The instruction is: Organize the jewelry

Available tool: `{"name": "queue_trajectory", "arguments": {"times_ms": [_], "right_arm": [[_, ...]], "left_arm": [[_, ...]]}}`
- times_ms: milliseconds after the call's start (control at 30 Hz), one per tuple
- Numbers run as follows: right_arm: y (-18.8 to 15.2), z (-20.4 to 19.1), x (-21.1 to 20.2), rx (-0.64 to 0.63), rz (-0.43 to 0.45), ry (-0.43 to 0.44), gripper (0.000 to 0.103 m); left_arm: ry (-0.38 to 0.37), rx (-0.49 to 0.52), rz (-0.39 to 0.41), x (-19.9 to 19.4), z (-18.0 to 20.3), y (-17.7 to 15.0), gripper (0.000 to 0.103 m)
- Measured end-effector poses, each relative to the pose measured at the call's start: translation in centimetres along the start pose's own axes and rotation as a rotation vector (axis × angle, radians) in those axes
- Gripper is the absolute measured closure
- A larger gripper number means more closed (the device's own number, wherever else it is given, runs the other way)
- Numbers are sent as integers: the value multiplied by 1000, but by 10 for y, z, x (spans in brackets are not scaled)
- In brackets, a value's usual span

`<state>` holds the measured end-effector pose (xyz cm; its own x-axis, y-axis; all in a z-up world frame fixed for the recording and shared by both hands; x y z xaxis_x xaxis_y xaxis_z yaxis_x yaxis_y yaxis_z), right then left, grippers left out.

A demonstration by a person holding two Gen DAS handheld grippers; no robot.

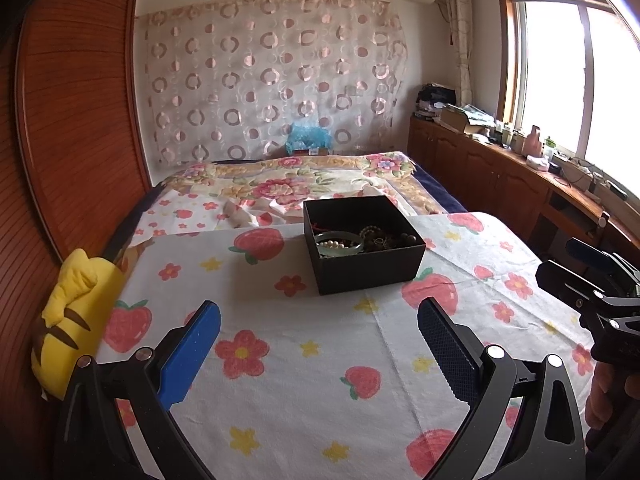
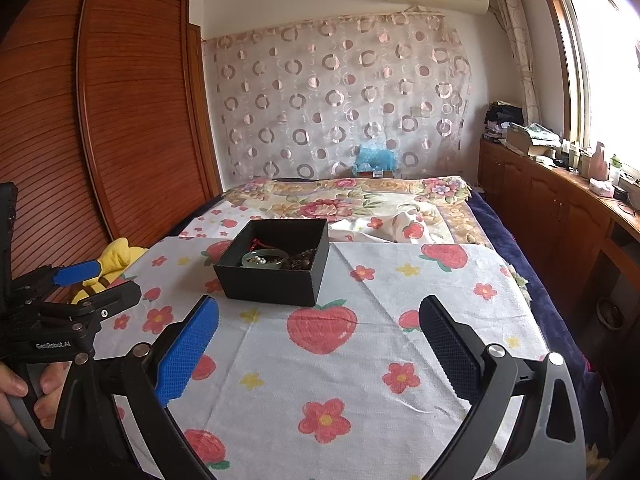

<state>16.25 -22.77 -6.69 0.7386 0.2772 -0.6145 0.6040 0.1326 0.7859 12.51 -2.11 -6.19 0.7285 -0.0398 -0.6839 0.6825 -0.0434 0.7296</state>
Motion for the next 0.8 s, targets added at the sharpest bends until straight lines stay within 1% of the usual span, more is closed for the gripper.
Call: {"name": "queue_trajectory", "arguments": {"times_ms": [467, 800], "right_arm": [[0, 1, 0, -1, 0, 1, 2], [0, 1, 0, 0, 0, 1, 2]], "left_arm": [[-3, 2, 12, -8, 10, 5, 8], [-3, 2, 14, -10, 10, 4, 8]]}}
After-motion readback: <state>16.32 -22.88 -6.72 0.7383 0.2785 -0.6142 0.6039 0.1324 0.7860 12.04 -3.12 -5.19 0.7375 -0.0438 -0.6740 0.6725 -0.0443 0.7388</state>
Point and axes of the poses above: each gripper's, at about its wrist camera, not at the fingertips, and x roughly the way its jaws point, z to its right, y to its top, the point moved 6 cm from there along x, roughly the way its jaws point, and after that the axes turned 9 degrees about -z, right-handed, at the moved point
